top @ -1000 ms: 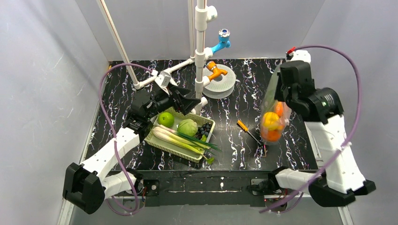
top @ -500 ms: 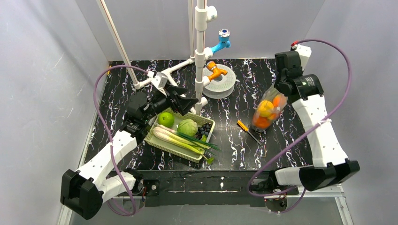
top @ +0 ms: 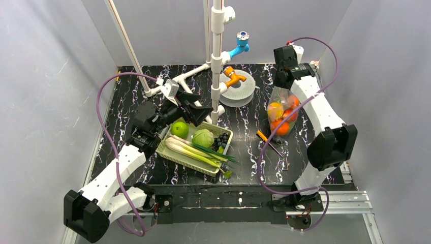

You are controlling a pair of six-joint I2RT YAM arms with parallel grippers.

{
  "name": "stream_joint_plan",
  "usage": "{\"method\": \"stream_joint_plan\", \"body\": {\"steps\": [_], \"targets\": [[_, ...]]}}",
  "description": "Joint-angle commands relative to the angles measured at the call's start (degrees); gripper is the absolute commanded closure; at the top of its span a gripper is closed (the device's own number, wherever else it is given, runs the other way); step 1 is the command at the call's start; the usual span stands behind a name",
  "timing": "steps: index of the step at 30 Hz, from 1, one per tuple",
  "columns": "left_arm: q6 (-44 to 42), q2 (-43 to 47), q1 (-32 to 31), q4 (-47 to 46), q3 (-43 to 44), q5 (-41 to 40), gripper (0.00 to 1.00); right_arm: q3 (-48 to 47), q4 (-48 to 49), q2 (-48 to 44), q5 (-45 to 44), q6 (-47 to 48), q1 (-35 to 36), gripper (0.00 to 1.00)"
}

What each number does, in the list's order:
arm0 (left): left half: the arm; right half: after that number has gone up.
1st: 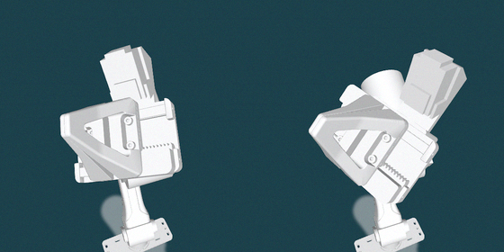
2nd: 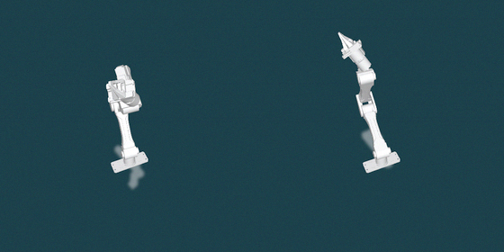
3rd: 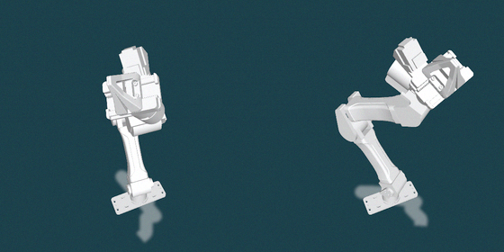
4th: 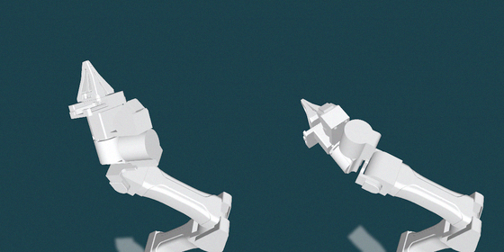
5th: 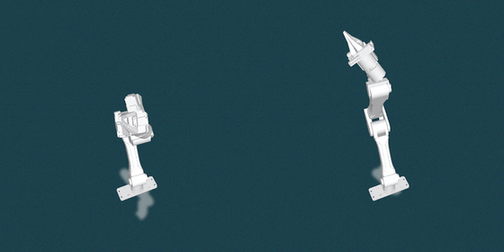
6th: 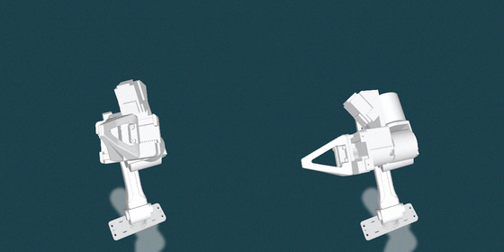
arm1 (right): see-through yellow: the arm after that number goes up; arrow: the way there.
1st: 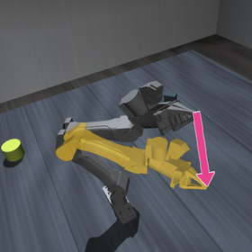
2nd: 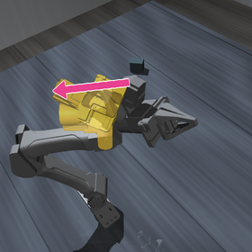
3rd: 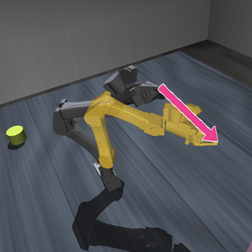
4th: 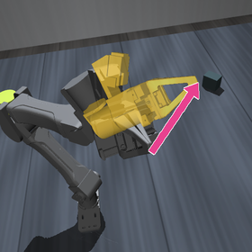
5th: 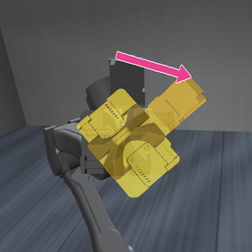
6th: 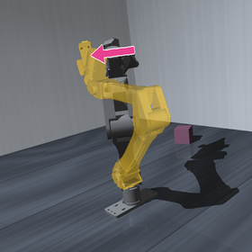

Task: Place the food in the zip-top bag and seal the zipper
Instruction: Place the zipper food storage bag at the center of the board.

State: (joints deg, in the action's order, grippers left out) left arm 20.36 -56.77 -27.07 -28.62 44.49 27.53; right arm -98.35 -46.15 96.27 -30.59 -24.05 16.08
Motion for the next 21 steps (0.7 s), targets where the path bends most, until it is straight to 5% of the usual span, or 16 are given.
{"method": "stream_joint_plan", "body": {"steps": [1,8,14,18,21], "targets": [[-1.21,1.51,0.09,-0.69,-0.33,-0.53,0.14,-4.81,2.25,5.05,4.44,-1.43,-0.24,0.99],[-1.02,0.71,0.06,-0.71,-0.35,-0.15,0.14,-7.98,1.21,13.43,1.92,0.48,-0.43,0.99],[-1.20,0.31,0.09,-0.68,-0.39,-0.28,0.14,-15.11,-5.62,21.31,-12.00,1.70,-1.68,0.98],[-1.02,0.33,0.11,-0.71,-0.33,-0.11,0.14,-15.14,-4.32,22.30,-10.93,3.77,-2.30,0.91],[-1.10,0.46,0.10,-0.73,-0.48,-0.21,0.14,-16.10,-3.96,21.53,-5.70,4.44,-1.44,0.77]]}}
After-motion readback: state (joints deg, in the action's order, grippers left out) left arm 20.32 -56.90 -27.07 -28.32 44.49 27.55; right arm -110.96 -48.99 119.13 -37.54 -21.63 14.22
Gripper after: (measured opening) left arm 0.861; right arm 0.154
